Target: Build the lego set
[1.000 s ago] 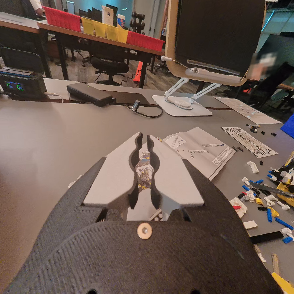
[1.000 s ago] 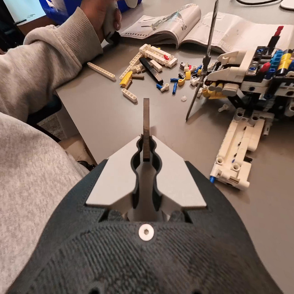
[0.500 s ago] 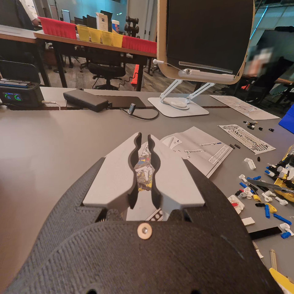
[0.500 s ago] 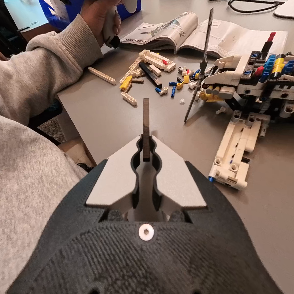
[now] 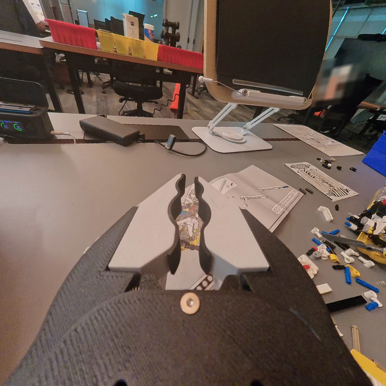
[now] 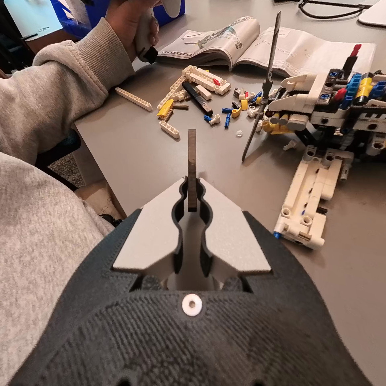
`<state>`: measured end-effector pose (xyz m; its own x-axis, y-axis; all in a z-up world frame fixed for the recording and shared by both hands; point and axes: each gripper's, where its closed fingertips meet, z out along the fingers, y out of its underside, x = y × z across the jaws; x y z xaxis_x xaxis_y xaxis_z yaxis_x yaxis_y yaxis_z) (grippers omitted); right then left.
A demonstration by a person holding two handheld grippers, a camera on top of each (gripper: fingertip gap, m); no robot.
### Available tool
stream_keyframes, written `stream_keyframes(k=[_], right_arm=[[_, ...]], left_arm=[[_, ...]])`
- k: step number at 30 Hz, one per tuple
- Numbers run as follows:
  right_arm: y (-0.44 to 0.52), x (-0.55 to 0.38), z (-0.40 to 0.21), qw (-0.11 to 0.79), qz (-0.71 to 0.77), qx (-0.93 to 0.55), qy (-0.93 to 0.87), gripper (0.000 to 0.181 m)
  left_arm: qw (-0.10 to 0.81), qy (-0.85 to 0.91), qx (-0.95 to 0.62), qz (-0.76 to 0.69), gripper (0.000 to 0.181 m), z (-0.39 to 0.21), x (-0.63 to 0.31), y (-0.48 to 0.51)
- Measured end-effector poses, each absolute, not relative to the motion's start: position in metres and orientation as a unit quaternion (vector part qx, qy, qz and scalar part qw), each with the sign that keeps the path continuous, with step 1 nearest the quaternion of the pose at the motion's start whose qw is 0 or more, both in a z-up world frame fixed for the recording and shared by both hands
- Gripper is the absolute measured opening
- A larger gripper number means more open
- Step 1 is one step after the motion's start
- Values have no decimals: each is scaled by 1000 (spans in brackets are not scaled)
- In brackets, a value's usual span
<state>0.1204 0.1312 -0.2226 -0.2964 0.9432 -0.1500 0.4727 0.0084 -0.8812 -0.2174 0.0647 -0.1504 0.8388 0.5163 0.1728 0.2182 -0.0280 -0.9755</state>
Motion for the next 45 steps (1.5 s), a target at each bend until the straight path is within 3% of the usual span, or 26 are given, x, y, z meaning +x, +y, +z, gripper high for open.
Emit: stream_keyframes(k=[17, 25, 45], right_arm=[[132, 121, -222, 257, 461, -535, -660, 6], [144, 118, -208, 334, 462, -534, -625, 6], [158, 113, -214, 318, 452, -583, -596, 6]], left_arm=[[662, -280, -684, 125, 7, -141, -227, 51], [714, -312, -614, 129, 8, -117, -231, 25], [722, -289, -615, 129, 8, -107, -232, 25]])
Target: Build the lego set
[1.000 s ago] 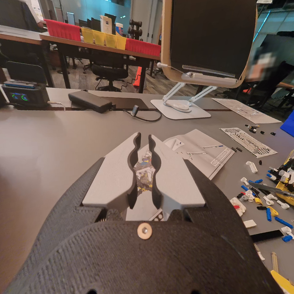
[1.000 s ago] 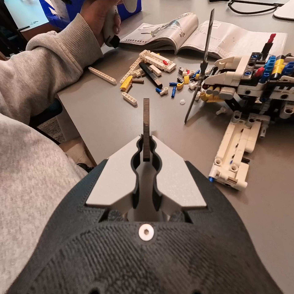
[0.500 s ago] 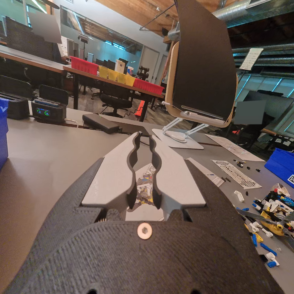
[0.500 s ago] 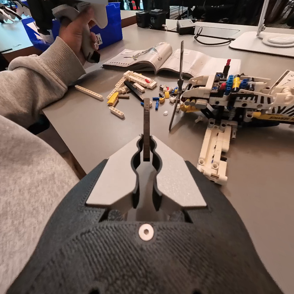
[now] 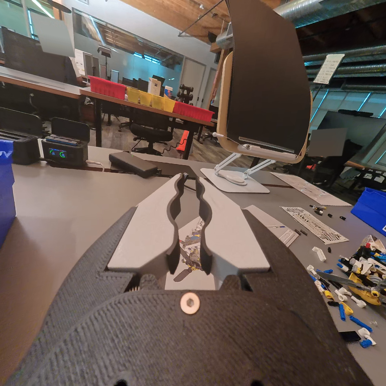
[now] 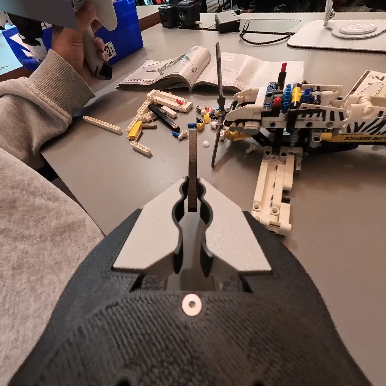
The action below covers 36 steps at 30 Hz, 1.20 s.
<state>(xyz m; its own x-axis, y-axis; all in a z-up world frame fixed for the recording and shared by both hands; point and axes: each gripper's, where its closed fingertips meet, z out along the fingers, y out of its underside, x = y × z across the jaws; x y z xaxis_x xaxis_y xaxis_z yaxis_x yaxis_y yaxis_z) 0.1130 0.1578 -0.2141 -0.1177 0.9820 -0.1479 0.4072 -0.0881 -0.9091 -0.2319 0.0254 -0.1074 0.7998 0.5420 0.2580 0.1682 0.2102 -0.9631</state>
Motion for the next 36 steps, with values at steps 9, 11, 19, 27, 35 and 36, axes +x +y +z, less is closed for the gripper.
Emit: stream_keyframes(k=[9, 11, 19, 27, 35, 36], right_arm=[[157, 113, -214, 317, 452, -581, -598, 7], [157, 113, -214, 317, 452, -580, -599, 7], [155, 113, -215, 316, 451, -577, -603, 6], [155, 113, -215, 317, 450, -576, -604, 6], [154, 114, -215, 318, 450, -574, -605, 6], [154, 114, -215, 318, 450, -574, -606, 6]], left_arm=[[722, -287, -618, 124, 8, -109, -230, 27], [721, -287, -618, 123, 8, -109, -230, 28], [720, -287, -620, 123, 8, -110, -229, 28], [718, -286, -623, 123, 8, -111, -229, 29], [716, -286, -625, 123, 8, -112, -229, 30], [716, -285, -625, 123, 8, -112, -229, 30]])
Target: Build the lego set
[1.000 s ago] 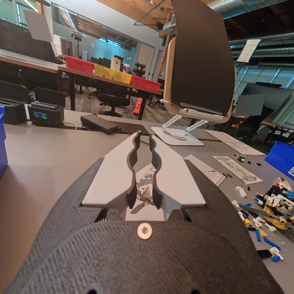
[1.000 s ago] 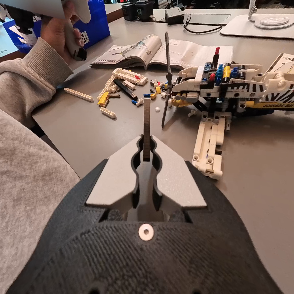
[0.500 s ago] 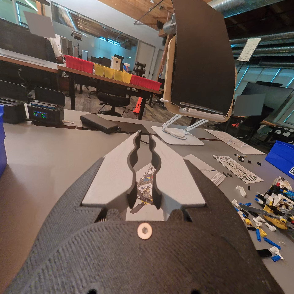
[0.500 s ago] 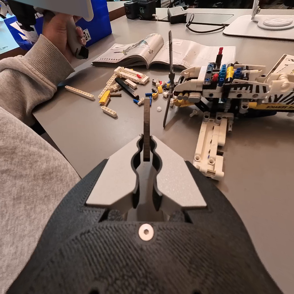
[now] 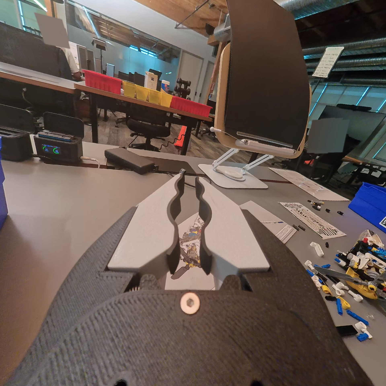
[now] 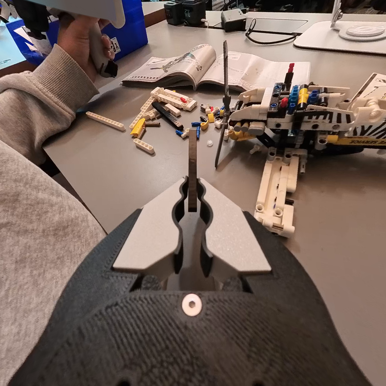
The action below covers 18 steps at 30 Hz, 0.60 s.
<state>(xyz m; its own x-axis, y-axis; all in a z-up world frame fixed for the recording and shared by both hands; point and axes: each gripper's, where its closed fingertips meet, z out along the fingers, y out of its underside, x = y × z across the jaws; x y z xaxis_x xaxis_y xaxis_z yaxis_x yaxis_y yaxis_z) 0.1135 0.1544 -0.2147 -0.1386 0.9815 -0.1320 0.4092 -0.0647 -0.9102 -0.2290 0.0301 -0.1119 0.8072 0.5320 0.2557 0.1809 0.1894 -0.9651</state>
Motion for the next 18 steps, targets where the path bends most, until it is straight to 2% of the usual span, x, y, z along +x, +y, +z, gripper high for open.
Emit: stream_keyframes(k=[18], right_arm=[[153, 115, -212, 333, 451, -562, -608, 6]], left_arm=[[698, -263, -653, 130, 8, -119, -222, 43]])
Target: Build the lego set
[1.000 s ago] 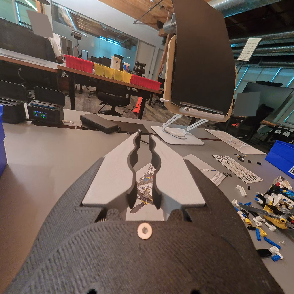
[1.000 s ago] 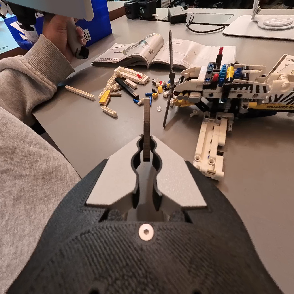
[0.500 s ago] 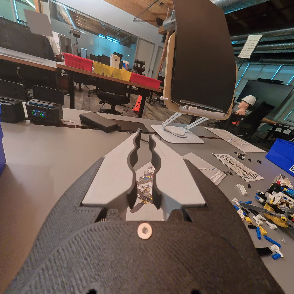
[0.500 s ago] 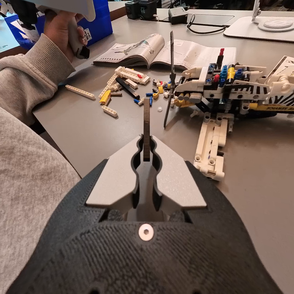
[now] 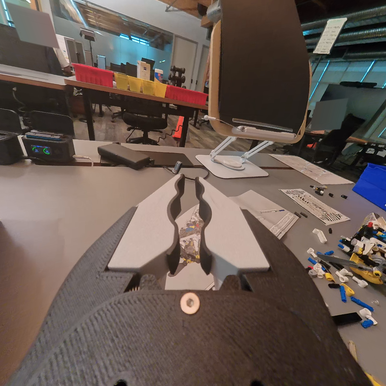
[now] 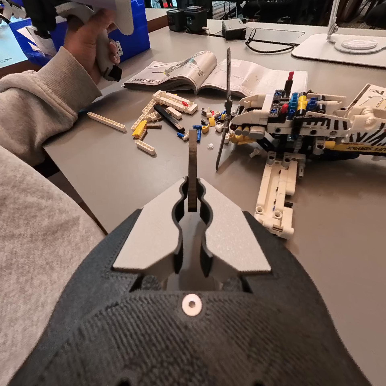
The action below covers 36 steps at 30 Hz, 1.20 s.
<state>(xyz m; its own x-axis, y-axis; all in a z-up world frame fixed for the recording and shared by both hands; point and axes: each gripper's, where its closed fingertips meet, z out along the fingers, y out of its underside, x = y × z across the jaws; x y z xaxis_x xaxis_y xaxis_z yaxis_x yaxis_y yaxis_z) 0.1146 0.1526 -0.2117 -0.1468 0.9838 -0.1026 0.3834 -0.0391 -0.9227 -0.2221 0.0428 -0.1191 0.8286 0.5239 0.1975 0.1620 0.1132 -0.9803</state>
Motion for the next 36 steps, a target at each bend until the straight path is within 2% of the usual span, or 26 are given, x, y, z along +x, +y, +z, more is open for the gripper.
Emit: stream_keyframes(k=[15, 18, 21, 23, 25, 29, 32, 36], right_arm=[[154, 121, -197, 342, 481, -545, -595, 6], [182, 132, -176, 382, 475, -550, -571, 6], [231, 150, -173, 425, 402, -582, -565, 6], [261, 162, -190, 422, 332, -612, -581, 6], [281, 169, -207, 417, 281, -628, -594, 6], [290, 165, -222, 406, 268, -633, -602, 6], [298, 167, -239, 395, 195, -634, -635, 6], [302, 166, -243, 393, 149, -613, -669, 6]], left_arm=[[681, -157, -691, 184, 6, -116, -178, 73], [689, -136, -685, 193, 8, -106, -159, 73], [684, -106, -713, 111, 6, -101, -115, 89], [663, -58, -746, 35, 18, -107, -74, 109], [634, -33, -773, -6, 44, -118, -41, 131], [550, 42, -834, 11, 74, -157, 8, 167], [487, 78, -869, 31, 75, -180, 28, 181], [495, 70, -864, -55, 75, -169, 48, 199]])
